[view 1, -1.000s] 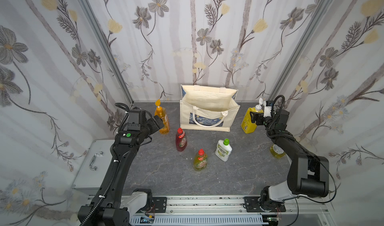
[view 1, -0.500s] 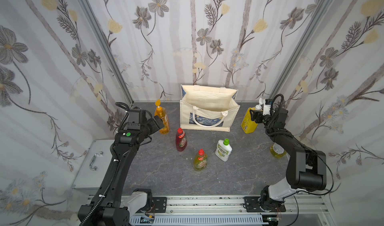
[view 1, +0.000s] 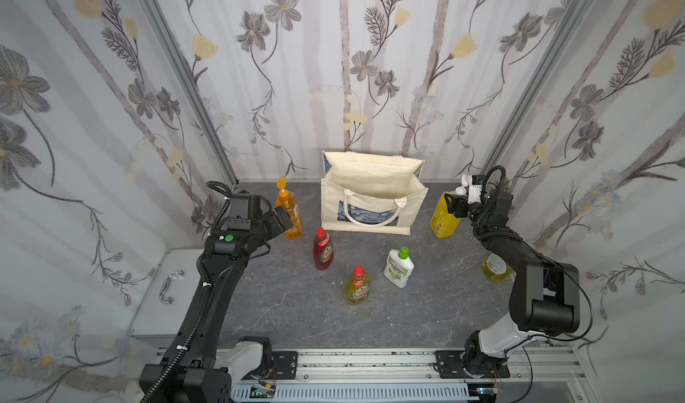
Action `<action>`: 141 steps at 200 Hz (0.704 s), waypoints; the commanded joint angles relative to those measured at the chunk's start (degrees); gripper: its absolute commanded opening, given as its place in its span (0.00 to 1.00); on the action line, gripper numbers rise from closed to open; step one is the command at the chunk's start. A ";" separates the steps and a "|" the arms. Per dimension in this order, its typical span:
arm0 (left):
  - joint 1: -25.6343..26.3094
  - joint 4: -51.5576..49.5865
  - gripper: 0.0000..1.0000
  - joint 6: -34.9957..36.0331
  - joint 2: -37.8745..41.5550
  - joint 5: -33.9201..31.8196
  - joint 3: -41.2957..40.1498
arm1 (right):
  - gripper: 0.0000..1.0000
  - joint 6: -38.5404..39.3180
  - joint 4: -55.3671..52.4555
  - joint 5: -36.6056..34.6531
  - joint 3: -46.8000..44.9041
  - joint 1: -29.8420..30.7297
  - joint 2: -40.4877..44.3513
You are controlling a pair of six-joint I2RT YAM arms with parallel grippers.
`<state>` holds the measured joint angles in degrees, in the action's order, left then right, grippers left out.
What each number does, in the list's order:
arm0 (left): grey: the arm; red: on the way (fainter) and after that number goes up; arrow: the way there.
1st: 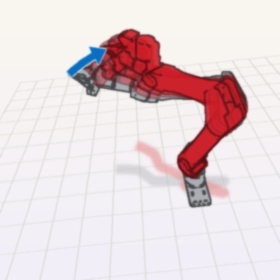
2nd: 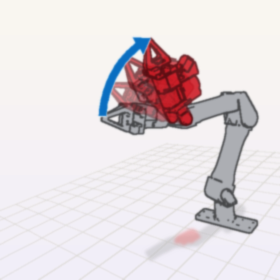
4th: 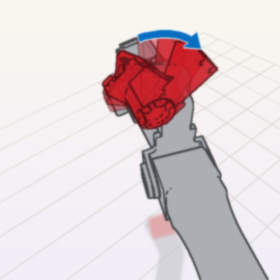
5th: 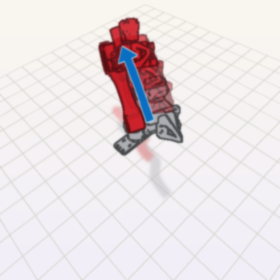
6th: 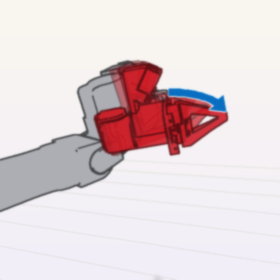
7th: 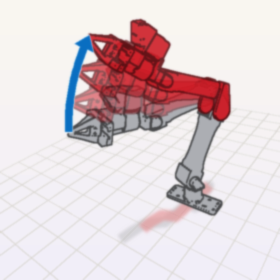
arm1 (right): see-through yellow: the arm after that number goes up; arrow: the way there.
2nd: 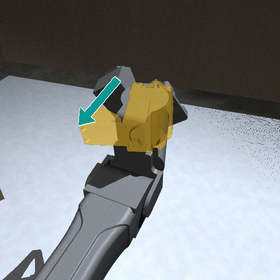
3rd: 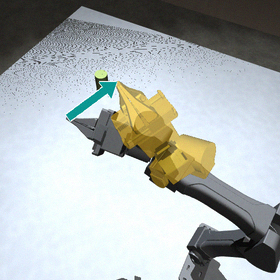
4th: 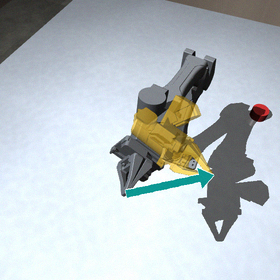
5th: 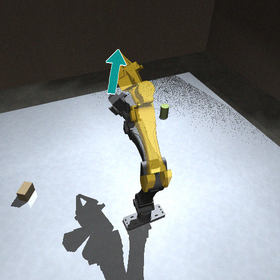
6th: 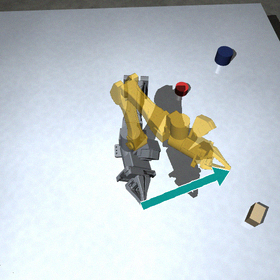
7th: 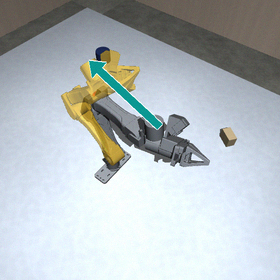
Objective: Pack dish soap into the shopping bag
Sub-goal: Pick up the bottle of dish soap at the center of the board.
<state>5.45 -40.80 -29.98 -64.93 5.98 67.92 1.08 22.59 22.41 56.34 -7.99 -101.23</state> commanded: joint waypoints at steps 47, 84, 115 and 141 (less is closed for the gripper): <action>-0.02 0.28 1.00 -0.65 -0.73 -0.65 0.82 | 0.61 2.91 -1.94 2.42 0.89 0.07 -1.24; 0.02 0.02 1.00 -0.87 -0.64 -0.70 0.57 | 0.53 3.31 -1.62 2.37 0.18 0.15 -0.64; 0.02 0.10 1.00 -1.31 -0.59 -0.79 0.20 | 0.46 2.47 0.09 2.52 -0.96 0.17 1.06; 0.04 0.36 1.00 -1.53 -0.64 -0.89 0.11 | 0.44 1.42 0.60 2.55 -0.97 0.43 2.47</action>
<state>5.45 -40.73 -30.55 -65.60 5.98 68.14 2.74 22.52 23.77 55.40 -7.84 -100.12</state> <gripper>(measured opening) 0.994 0.653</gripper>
